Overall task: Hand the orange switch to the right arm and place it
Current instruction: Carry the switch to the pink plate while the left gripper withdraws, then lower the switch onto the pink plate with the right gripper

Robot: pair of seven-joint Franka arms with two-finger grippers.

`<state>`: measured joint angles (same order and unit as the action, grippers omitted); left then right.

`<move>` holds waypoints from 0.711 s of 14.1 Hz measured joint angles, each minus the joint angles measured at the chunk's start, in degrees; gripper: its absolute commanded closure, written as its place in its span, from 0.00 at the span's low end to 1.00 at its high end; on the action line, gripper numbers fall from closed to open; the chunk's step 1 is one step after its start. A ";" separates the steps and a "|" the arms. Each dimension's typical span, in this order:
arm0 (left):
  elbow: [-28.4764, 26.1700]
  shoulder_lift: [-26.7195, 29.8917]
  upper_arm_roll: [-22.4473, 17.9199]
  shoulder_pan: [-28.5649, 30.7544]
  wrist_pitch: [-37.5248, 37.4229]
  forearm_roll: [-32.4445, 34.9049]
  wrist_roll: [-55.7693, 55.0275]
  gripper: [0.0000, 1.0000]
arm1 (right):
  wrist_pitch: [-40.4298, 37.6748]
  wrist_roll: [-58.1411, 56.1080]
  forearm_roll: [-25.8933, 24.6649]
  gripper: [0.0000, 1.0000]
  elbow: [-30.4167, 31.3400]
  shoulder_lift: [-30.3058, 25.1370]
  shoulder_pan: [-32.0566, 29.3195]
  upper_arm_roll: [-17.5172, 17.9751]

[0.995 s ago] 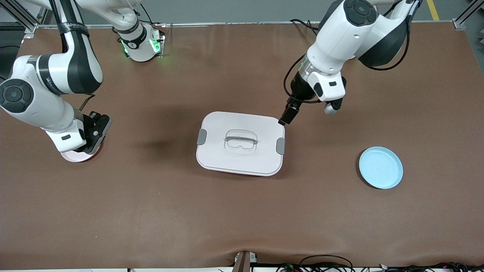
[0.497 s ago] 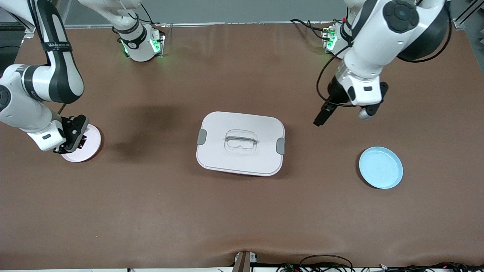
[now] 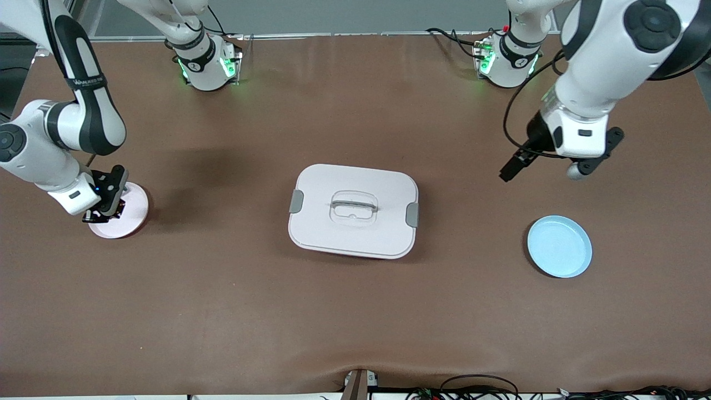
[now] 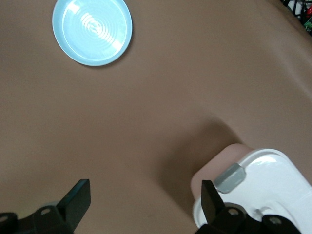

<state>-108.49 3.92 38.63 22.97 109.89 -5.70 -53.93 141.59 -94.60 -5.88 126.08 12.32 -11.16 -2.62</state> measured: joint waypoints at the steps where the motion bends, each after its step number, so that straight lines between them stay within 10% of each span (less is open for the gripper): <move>1: 0.05 0.16 -0.28 1.36 -0.23 -0.35 3.57 0.00 | 1.90 -1.40 -0.01 1.00 0.25 0.99 -0.82 -0.01; 10: 7.36 -0.94 -5.15 3.88 -4.01 -0.75 33.00 0.00 | 12.88 -2.90 -3.63 1.00 2.72 7.08 -4.05 0.02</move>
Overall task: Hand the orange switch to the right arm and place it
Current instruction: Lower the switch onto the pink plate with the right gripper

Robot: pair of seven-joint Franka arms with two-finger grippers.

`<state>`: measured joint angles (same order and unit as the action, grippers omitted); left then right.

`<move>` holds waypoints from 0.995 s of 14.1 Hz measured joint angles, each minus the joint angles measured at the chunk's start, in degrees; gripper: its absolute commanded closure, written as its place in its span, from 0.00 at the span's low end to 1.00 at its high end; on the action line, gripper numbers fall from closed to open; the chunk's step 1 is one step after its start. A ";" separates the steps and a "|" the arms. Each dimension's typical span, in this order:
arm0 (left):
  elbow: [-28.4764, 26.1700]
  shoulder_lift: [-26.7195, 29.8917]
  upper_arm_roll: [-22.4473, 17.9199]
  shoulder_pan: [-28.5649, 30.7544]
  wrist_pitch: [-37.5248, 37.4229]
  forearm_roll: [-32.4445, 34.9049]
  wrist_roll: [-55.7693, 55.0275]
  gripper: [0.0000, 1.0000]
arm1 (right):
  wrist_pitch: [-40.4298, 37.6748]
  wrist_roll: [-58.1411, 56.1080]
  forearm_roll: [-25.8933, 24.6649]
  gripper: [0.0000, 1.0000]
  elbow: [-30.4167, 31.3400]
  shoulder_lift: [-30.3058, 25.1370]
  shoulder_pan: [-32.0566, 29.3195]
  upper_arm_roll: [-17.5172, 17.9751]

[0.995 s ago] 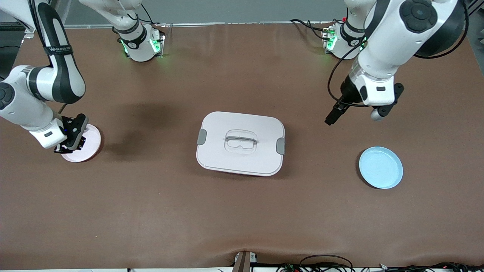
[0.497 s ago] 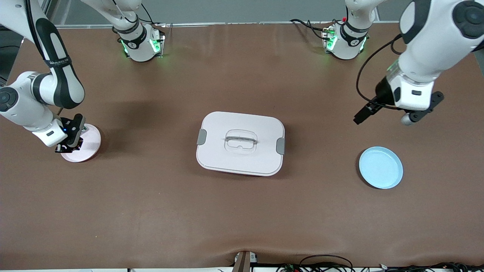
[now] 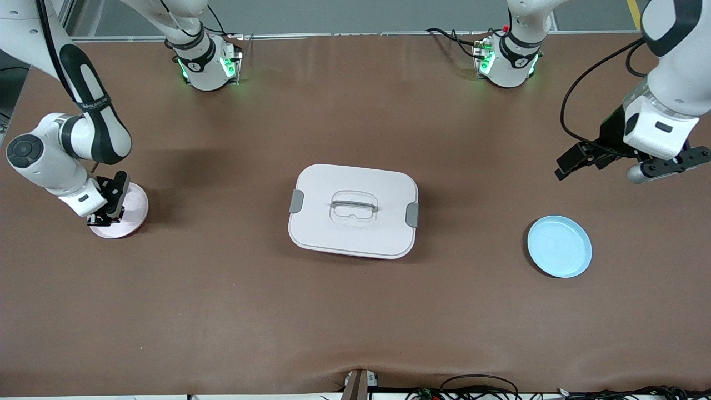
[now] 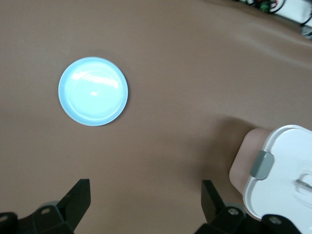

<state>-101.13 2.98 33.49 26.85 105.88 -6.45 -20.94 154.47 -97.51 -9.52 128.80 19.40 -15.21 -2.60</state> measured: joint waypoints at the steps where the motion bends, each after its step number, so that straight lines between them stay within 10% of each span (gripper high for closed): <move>1: 1.59 -0.45 0.05 -0.02 -0.83 0.00 0.30 0.00 | 1.70 -0.49 -0.06 1.00 0.37 0.72 -0.30 0.00; 14: 7.48 -4.63 0.29 -0.15 -2.58 4.12 5.99 0.00 | 6.87 -3.49 -0.95 1.00 1.46 4.39 -1.84 0.00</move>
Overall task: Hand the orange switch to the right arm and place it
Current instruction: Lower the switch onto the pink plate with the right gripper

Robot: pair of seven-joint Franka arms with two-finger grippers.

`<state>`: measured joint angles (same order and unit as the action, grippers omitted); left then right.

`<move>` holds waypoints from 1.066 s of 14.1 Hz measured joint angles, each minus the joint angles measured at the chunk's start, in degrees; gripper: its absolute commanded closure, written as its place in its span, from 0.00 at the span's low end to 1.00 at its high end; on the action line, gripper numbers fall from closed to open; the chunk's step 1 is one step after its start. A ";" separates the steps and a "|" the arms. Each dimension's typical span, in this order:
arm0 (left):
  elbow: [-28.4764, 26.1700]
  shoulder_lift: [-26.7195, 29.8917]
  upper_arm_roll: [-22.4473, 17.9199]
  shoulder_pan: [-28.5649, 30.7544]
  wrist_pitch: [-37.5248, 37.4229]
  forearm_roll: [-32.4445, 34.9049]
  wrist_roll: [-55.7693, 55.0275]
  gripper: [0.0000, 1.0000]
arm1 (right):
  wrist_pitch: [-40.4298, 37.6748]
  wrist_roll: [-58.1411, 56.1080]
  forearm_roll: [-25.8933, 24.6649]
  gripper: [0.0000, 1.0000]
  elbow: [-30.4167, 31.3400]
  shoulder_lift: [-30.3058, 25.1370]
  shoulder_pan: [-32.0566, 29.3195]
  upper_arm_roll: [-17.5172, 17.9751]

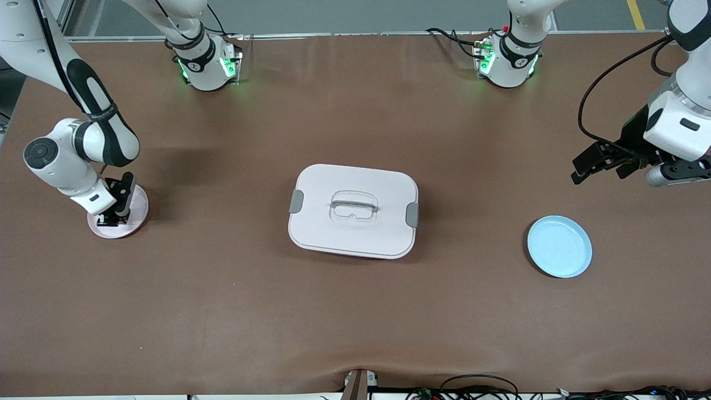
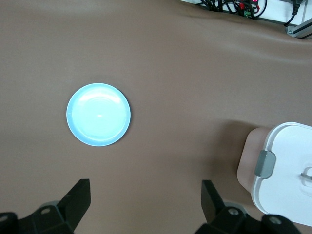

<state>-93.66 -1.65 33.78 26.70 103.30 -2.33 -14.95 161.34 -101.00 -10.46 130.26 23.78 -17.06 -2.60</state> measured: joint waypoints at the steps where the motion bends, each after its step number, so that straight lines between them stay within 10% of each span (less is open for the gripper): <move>1: 0.36 -0.44 -0.07 0.13 0.00 0.12 0.30 0.00 | 0.02 -0.01 -0.03 1.00 0.00 0.08 0.00 0.00; 8: 1.68 -1.20 -5.19 -5.91 -0.07 2.42 0.42 0.00 | 0.07 -0.15 -1.34 1.00 0.00 0.52 0.00 0.04; 9: 1.74 -1.20 -8.23 -8.99 -0.09 2.43 0.42 0.00 | 0.07 -0.16 -1.40 0.92 0.00 0.53 0.00 0.04; 10: 1.77 -1.20 -11.26 -12.14 -0.11 2.45 0.42 0.00 | 0.07 -0.15 -1.42 0.01 0.00 0.54 0.00 0.04; 15: 2.24 -1.21 -18.32 -19.36 -0.89 2.49 0.42 0.00 | 0.08 0.84 -1.42 0.00 -0.08 0.54 -0.06 0.04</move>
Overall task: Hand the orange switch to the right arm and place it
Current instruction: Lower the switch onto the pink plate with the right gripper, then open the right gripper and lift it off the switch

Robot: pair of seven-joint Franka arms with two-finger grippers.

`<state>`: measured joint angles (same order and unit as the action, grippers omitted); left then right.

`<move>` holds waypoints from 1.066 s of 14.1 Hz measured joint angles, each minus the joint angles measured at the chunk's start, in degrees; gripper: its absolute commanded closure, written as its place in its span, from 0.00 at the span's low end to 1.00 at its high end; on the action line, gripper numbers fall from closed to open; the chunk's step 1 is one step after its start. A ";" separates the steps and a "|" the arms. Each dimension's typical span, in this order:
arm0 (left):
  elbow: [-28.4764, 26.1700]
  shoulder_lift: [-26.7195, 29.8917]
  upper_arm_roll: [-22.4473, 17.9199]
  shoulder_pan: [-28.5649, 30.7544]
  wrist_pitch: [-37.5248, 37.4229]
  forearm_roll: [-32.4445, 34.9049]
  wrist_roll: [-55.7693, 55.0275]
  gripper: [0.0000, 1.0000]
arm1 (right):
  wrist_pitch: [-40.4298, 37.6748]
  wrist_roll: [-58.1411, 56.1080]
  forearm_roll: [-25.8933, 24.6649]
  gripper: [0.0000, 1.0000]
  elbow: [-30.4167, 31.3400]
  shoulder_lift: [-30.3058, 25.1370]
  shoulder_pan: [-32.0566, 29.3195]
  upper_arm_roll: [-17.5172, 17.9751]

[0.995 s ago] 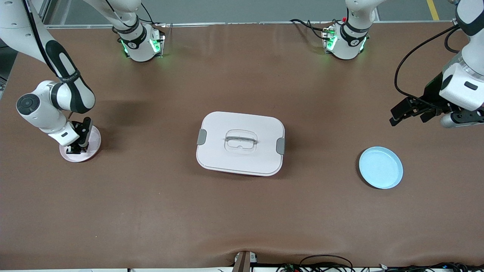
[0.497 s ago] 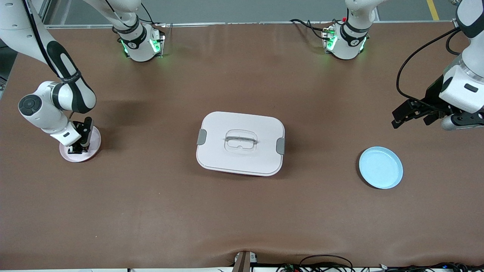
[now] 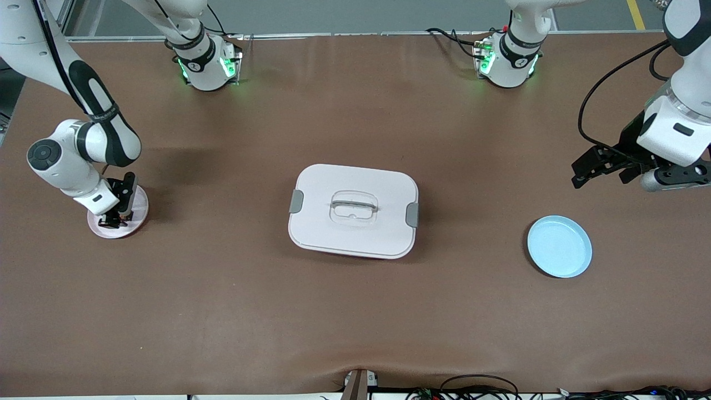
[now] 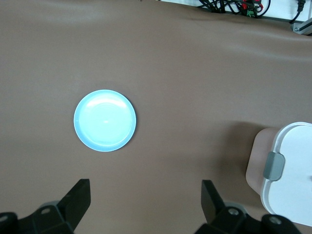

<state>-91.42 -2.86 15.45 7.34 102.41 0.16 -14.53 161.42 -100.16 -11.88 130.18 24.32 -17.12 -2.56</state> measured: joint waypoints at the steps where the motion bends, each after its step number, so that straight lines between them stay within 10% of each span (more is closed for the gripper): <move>1: 0.05 0.00 -0.07 0.00 -0.04 0.00 0.00 0.00 | 0.01 0.22 0.00 0.00 -0.04 0.00 0.00 0.01; 15: 0.24 -0.03 -0.21 -0.05 -0.20 0.01 0.00 0.00 | -21.73 11.08 0.25 0.00 -6.40 -6.43 0.80 1.65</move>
<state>-91.18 -2.88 15.24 7.29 102.21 0.17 -14.53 139.69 -89.08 -11.63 123.77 17.89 -16.32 -0.90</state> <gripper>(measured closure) 0.000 0.000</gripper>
